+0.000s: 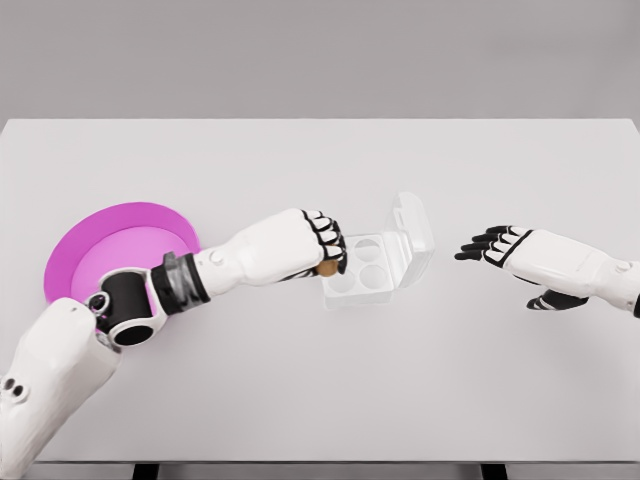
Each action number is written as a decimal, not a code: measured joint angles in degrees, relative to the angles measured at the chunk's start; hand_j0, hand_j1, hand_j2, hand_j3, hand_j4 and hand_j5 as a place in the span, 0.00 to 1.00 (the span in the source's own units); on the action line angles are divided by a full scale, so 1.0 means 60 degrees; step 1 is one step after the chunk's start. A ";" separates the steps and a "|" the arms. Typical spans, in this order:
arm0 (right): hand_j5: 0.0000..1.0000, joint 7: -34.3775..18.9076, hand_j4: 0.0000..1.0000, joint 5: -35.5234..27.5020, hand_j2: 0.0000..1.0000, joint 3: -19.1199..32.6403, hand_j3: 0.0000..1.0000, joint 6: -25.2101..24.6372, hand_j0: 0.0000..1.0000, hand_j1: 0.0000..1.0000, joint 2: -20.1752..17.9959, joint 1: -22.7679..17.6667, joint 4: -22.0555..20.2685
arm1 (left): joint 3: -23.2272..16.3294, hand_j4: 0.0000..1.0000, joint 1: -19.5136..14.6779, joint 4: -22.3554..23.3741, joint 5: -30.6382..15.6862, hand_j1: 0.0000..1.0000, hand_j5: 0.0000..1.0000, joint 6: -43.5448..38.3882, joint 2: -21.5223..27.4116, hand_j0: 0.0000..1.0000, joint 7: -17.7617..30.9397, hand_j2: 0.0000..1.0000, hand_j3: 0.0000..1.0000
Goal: Pack egg into the box and close the box lid
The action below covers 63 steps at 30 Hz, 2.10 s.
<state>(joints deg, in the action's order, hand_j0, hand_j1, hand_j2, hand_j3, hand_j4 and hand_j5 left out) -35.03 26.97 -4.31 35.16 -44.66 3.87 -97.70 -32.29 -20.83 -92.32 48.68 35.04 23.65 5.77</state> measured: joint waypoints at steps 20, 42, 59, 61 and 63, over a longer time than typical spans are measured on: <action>1.00 0.0000 1.00 0.0000 1.00 0.0003 1.00 0.0000 1.00 1.00 -0.0010 0.0000 -0.0015 | 0.0000 0.47 0.0015 0.0425 0.0724 0.47 0.47 0.0000 -0.0660 0.47 -0.0014 0.47 0.47; 1.00 0.0000 1.00 0.0009 1.00 0.0010 1.00 -0.0001 1.00 1.00 0.0009 0.0161 0.0178 | 0.0045 0.84 0.0029 0.0465 0.0816 0.84 0.84 -0.0001 -0.0747 0.84 -0.0032 0.84 0.84; 1.00 0.0001 1.00 0.0040 1.00 -0.0405 1.00 -0.0002 1.00 1.00 0.0261 0.0747 0.0793 | 0.1372 0.99 0.0146 -0.0597 -0.1912 0.99 0.99 -0.0002 0.1861 0.99 -0.0059 0.99 0.99; 1.00 0.0000 1.00 0.0044 1.00 -0.0536 1.00 -0.0001 1.00 1.00 0.0308 0.0776 0.0767 | 0.1756 0.99 0.0146 -0.0656 -0.2672 0.99 0.99 -0.0002 0.2572 0.99 -0.0065 0.99 0.99; 1.00 0.0000 1.00 0.0046 1.00 -0.0685 1.00 -0.0002 1.00 1.00 0.0365 0.0879 0.0737 | 0.1957 0.99 0.0161 -0.0661 -0.3303 0.99 0.99 -0.0003 0.3180 0.99 -0.0090 0.99 0.99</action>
<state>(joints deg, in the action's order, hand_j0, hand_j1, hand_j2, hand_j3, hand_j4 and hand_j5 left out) -35.02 27.25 -8.42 35.15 -42.47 9.14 -93.28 -20.54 -19.86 -96.29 28.86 35.02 42.73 5.22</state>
